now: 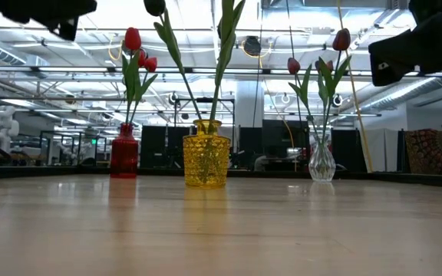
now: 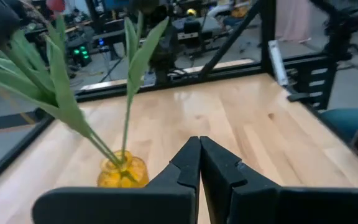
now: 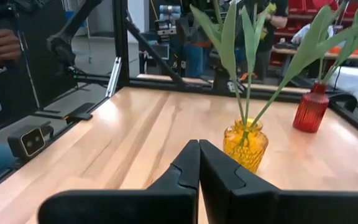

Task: Sort flowers into vase by color
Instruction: Return to Home Position

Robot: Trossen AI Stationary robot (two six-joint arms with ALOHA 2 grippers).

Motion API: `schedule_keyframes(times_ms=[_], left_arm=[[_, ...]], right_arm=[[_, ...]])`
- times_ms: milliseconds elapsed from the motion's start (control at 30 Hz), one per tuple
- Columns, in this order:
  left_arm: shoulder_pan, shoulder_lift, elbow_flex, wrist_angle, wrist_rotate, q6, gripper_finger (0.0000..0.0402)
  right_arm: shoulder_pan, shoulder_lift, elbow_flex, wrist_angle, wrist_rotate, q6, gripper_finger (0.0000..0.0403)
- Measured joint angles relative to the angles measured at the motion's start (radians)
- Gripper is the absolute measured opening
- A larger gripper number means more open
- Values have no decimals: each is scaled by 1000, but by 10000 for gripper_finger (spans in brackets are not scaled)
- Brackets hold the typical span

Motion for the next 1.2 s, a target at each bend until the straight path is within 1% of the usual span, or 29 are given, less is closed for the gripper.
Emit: schedule_keyframes(times_ms=[233, 367, 533, 600, 733, 800, 867, 900, 967, 1100, 1200], left_arm=[[47, -66, -169, 180, 121, 4, 4], [78, -90, -263, 284, 152, 3, 4], [119, -109, -339, 411, 231, 5, 4], [138, -111, -353, 421, 255, 6, 4], [173, -111, -363, 426, 272, -4, 4], [185, -111, -363, 423, 293, -3, 4], [197, -111, -363, 422, 308, 8, 4], [204, -111, -363, 421, 313, 21, 4], [221, -111, -363, 415, 314, 42, 4], [269, -111, -363, 414, 320, 56, 3], [307, -111, -363, 412, 362, 55, 3]], right_arm=[[1, 35, 0, -4, -46, 26, 0], [1, 57, 0, 11, -55, 33, 0], [1, 75, -1, 26, -58, 40, 0], [1, 81, -1, 26, -72, 48, 0], [2, 89, -3, 34, -98, 53, 0], [2, 88, -23, 76, -121, 56, 0], [1, 82, -58, 132, -178, 60, 0], [1, 78, -74, 153, -190, 64, 0], [-3, 64, -97, 162, -180, 81, 0], [-21, 47, -95, 121, -179, 101, 0], [-36, 34, -95, 100, -176, 93, 0]])
